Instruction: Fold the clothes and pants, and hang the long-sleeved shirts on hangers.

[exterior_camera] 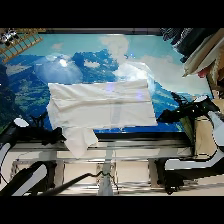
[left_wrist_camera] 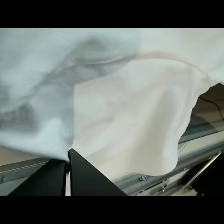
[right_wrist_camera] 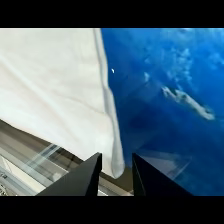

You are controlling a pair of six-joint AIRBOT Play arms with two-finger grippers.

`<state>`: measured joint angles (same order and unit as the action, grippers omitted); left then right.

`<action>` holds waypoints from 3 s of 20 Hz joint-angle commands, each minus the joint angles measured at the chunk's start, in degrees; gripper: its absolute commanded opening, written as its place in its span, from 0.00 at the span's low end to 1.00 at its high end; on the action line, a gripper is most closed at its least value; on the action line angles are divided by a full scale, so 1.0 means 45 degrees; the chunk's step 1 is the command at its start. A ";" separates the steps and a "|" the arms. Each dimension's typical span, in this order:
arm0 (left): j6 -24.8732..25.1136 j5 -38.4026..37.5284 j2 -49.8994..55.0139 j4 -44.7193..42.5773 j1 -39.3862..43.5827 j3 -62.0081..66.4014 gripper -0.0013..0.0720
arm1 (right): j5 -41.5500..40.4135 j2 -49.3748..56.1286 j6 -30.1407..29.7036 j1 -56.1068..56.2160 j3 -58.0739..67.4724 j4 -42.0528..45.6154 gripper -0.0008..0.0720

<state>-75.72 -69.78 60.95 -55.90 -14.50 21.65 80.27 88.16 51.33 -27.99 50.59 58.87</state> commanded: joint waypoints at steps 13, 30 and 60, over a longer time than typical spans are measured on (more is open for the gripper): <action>0.1073 -0.1991 0.0053 0.1938 -0.0117 0.1112 0.02 | 0.2812 -0.1049 0.0146 0.0665 0.0549 -0.1545 0.04; 0.2064 0.0719 0.8408 0.7635 -0.1826 1.0452 0.02 | -0.3152 0.4333 0.4396 0.2997 0.8699 -0.3439 0.04; 0.5013 0.0806 0.8004 0.2234 0.3721 1.0496 0.02 | -0.0699 -0.0923 0.4988 0.3381 0.8480 0.2123 0.04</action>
<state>-52.80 -71.20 96.73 -45.98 -2.33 68.75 75.02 90.39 70.70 -15.07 88.68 69.76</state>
